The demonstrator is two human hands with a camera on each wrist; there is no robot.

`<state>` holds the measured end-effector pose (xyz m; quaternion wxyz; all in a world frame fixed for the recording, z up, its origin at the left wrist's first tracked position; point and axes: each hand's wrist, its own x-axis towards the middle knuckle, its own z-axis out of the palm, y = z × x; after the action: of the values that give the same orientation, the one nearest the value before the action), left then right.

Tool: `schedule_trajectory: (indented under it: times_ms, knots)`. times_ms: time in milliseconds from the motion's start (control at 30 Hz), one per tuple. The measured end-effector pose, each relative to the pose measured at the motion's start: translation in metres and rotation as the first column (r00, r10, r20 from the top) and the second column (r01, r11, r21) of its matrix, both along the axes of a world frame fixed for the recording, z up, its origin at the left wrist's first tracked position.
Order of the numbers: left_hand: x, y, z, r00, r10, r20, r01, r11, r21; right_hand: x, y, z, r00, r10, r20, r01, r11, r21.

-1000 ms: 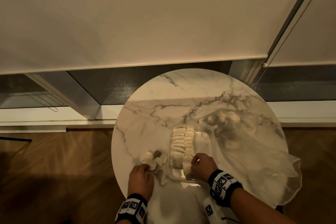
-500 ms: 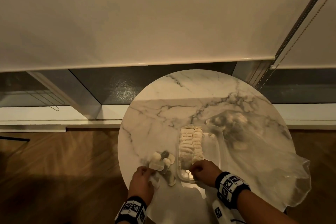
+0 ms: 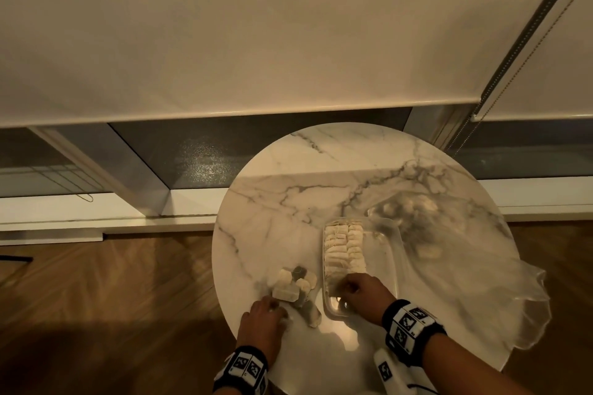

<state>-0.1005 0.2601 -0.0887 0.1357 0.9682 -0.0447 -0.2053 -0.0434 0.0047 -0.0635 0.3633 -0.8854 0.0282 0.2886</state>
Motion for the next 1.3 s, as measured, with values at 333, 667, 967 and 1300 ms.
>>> schedule_trajectory:
  times_ms: [333,667,967,1300]
  knots:
    - [0.018,0.02,0.019,0.924,0.369,-0.103,-0.373,0.805,-0.461,-0.001,0.022,0.018,0.991,-0.049,0.123,0.041,0.997,0.069]
    - [0.039,0.003,0.063,0.967,0.192,-0.165,-0.248,0.583,-0.774,0.002,0.057,0.047,0.987,0.078,0.143,-0.13,0.905,0.404]
    - [0.048,-0.014,0.072,0.903,0.374,-0.212,-0.384,0.48,-0.789,0.008,0.043,0.05,0.998,-0.055,0.015,0.042,0.874,0.483]
    - [0.048,-0.056,0.042,0.862,0.435,-0.261,-0.504,0.672,-0.543,0.026,-0.001,0.031,0.884,-0.457,-0.096,0.458,0.81,0.367]
